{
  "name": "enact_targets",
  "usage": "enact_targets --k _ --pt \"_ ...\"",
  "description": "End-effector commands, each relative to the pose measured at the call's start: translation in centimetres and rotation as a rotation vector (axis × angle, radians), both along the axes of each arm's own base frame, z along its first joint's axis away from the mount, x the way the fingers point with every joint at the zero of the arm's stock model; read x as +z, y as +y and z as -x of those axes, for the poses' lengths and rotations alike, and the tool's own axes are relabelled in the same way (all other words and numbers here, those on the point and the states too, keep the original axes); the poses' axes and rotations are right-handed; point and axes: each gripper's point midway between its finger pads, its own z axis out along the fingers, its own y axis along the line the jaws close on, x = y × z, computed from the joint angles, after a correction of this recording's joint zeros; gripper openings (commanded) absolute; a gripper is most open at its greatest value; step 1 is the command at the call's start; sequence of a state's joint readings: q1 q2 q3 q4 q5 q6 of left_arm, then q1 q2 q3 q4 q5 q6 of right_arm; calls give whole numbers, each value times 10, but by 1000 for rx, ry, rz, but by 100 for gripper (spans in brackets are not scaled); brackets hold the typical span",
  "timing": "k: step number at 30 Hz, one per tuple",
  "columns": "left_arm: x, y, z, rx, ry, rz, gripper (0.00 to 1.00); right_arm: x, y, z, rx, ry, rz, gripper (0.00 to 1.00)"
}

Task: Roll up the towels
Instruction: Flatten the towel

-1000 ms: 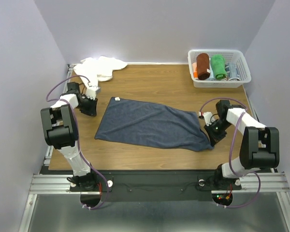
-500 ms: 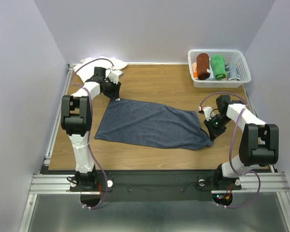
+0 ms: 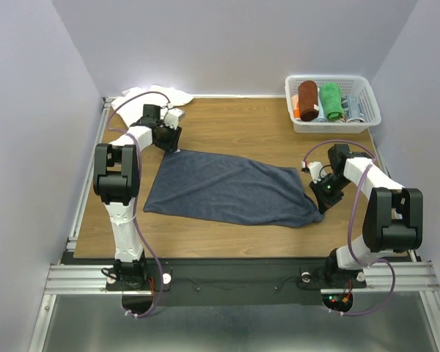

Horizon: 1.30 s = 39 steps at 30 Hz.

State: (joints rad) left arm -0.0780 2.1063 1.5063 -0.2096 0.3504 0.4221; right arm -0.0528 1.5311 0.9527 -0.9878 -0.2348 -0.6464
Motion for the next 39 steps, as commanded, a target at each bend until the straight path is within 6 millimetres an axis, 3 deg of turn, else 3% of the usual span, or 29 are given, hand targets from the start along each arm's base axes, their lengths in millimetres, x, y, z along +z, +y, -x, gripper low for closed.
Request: enact_targets --k 1,3,8,17,18,22,27,28,29,31,33,34,39 --pt "22 13 1 52 -39 -38 52 5 1 -1 -6 -11 -4 0" --pt "24 15 0 60 -42 -49 58 4 1 0 -6 -8 -6 1" --pt "16 17 8 60 -8 -57 58 3 2 2 -6 0 -8 0" --pt "3 10 38 26 84 -23 36 1 2 0 -3 0 -12 1" --pt "8 9 40 22 80 -16 23 1 3 0 -3 -1 -14 0" --pt "31 5 41 5 51 4 1 -1 4 -1 -1 0 -20 1" --pt "96 5 46 -12 -71 18 0 -2 5 2 2 -2 -27 1" --pt "100 11 46 11 -83 -10 0 -3 6 3 2 1 -31 1" --pt "101 16 47 31 -84 -24 8 -4 6 4 2 3 -32 1" --pt "95 24 50 51 -58 -48 40 -4 7 5 3 5 -39 0" --pt "83 30 51 69 -47 -49 48 -5 8 6 3 8 -42 1" --pt "79 32 50 80 -39 -50 62 -5 8 6 3 5 -42 1" --pt "58 32 41 95 -5 -26 66 -4 8 8 -1 3 -45 0"
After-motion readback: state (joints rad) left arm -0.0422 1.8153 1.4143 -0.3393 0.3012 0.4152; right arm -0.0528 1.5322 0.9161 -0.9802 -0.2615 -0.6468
